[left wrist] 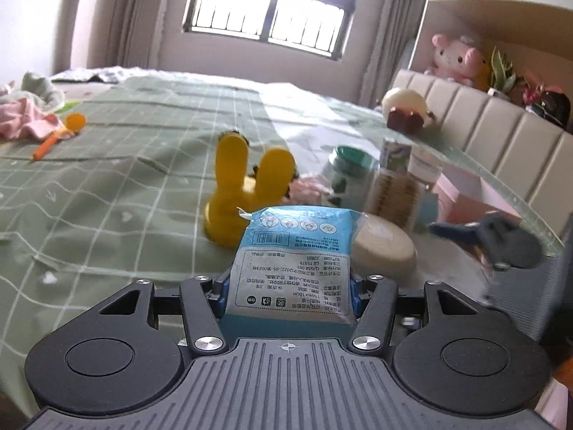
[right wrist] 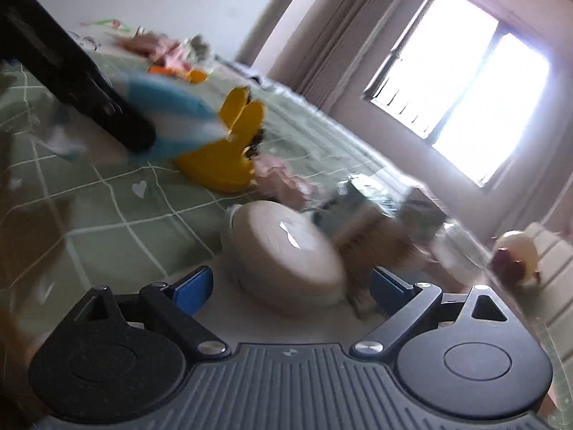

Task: Organize soft objects
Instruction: 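Grasp the beige round case with the right gripper while the left gripper holds the wipes, then carry wipes and case into the pink box and open both grippers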

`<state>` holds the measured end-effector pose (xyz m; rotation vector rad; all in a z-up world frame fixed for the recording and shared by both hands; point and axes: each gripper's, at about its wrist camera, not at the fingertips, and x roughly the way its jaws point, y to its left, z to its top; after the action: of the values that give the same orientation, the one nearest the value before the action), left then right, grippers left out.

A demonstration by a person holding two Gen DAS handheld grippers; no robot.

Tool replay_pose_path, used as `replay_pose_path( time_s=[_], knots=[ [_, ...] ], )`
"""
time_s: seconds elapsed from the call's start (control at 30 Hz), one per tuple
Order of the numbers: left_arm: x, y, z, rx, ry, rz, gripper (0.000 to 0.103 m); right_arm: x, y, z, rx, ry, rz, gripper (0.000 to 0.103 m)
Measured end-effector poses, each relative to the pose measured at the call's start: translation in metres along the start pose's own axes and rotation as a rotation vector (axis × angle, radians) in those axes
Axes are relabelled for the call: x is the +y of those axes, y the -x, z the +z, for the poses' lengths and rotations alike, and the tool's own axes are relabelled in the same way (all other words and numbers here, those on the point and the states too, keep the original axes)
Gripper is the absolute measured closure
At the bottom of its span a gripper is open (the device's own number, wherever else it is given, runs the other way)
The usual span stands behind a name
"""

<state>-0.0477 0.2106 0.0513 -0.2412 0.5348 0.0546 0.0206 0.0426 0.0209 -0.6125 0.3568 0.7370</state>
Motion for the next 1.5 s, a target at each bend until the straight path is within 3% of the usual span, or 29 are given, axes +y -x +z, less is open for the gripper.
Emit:
replay_pose_path(
  time_s=[0.17,0.3,0.5,0.7,0.87,1.03,1.17,1.27,1.37,1.43,1.5],
  knots=[
    [0.004,-0.008,-0.002,0.000,0.011,-0.013,0.042,-0.054,-0.014,0.012,0.045,-0.380,0.167,0.009],
    [0.015,-0.016,-0.006,0.023,0.066,-0.023,0.042,-0.073,-0.029,0.012,0.092,-0.553,0.202,0.008],
    [0.010,-0.020,-0.010,0.037,0.061,-0.041,0.042,-0.076,-0.060,0.005,0.141,-0.648,0.274,0.005],
    [-0.003,-0.016,-0.011,0.037,0.037,-0.053,0.042,-0.074,-0.021,-0.001,0.076,-0.606,0.270,0.007],
    [-0.031,-0.017,-0.012,0.065,0.019,-0.121,0.042,-0.092,0.045,-0.026,0.027,-0.571,0.213,0.007],
    [-0.095,-0.032,0.001,0.068,-0.039,-0.307,0.042,-0.138,0.116,-0.065,-0.018,-0.571,0.062,0.007],
    [-0.156,-0.064,0.045,0.045,-0.087,-0.465,0.042,-0.185,0.148,-0.082,-0.088,-0.575,-0.112,0.007],
    [-0.205,-0.092,0.097,-0.016,-0.152,-0.526,0.042,-0.225,0.140,-0.078,-0.152,-0.573,-0.197,0.007],
    [-0.252,-0.134,0.151,-0.048,-0.200,-0.589,0.041,-0.266,0.106,-0.066,-0.179,-0.544,-0.241,0.007],
    [-0.279,-0.170,0.176,-0.037,-0.207,-0.620,0.041,-0.294,0.070,-0.064,-0.143,-0.556,-0.210,0.006],
    [-0.300,-0.216,0.186,0.027,-0.207,-0.615,0.038,-0.321,0.030,-0.070,-0.042,-0.615,-0.172,0.006]
  ],
)
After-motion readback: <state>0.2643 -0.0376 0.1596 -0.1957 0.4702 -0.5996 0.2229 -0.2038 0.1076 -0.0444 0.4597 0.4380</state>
